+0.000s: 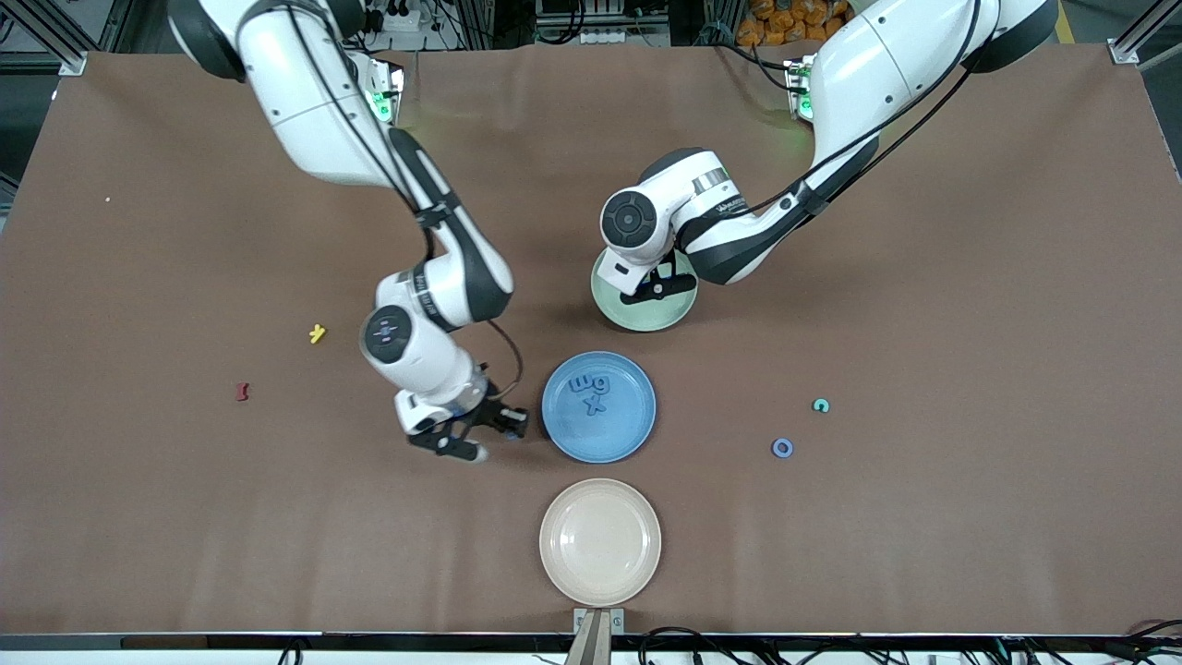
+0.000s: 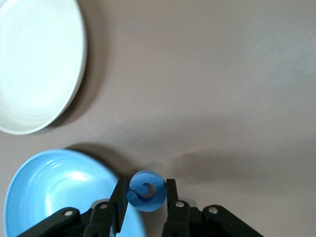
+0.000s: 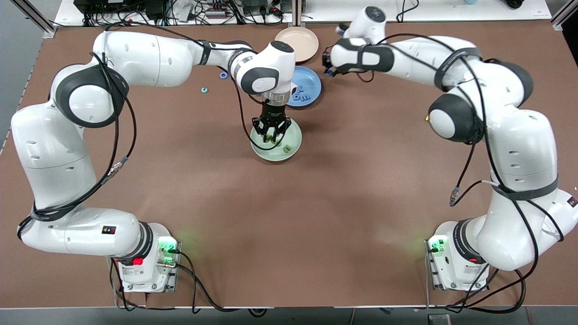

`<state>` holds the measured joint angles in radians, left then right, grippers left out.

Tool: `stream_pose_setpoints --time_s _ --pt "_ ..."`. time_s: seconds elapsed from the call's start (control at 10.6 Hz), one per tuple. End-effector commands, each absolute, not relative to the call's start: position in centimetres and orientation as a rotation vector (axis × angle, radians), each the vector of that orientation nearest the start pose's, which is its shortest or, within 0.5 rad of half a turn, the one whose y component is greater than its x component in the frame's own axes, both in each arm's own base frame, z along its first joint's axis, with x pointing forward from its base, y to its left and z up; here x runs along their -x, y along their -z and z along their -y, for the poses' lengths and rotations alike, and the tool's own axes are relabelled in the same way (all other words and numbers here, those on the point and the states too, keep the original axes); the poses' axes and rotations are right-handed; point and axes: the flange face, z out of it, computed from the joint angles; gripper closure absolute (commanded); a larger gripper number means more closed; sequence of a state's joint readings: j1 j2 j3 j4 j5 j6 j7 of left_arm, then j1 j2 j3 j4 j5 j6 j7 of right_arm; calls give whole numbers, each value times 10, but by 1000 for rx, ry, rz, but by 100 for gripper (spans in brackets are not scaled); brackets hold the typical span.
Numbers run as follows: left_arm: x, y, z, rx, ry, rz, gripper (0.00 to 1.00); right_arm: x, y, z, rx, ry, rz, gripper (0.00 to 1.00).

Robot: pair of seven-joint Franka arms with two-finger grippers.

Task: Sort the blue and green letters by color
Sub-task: 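Release green n on the green plate while the right gripper carries blue letter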

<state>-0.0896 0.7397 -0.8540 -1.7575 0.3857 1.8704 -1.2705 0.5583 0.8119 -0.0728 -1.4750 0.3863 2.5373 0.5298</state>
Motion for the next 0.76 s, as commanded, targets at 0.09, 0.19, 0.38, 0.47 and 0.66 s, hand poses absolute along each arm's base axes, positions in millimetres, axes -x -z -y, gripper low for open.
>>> stream_pose_setpoints --time_s 0.09,0.19,0.38,0.47,0.66 --pt "-409 -238 461 2858 -511 284 0 -632 -225 -423 2738 155 -507 83" --pt "-415 -234 455 2851 -506 298 0 -628 -224 -429 2738 151 -505 83" --pt "-432 -229 440 2838 -483 330 0 -619 -220 -443 2723 139 -556 63" --pt "-452 -224 424 2828 -463 376 0 -616 -219 -446 2719 133 -584 1" --pt "-496 -229 397 2823 -409 505 0 -619 -220 -442 2729 124 -583 0"
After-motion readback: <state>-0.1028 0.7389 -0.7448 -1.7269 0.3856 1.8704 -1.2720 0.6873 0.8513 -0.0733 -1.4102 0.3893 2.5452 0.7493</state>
